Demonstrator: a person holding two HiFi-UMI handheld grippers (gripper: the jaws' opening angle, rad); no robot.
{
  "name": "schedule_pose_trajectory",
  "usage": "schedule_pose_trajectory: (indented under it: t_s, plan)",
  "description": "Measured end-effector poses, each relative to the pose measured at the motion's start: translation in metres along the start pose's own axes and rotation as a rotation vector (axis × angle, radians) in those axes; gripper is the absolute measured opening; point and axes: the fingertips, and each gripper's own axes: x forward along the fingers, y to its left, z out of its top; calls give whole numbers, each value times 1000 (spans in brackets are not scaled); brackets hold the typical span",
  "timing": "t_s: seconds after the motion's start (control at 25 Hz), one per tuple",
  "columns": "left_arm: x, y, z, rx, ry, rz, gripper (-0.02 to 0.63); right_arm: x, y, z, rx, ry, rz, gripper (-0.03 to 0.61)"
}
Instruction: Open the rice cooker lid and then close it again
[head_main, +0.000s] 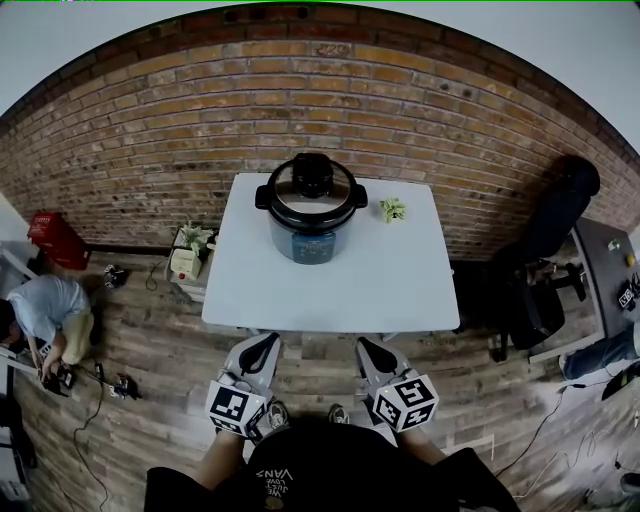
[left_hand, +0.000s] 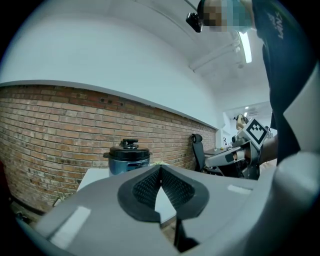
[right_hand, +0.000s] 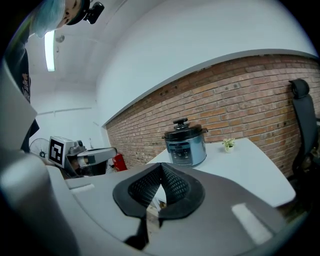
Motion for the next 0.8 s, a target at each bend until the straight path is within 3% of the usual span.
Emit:
schedule_pose_trajectory:
  t_s: [0.8]
  plan:
    - [1, -3, -3, -17, 37, -28, 2, 10, 0, 3, -14, -2, 10, 5]
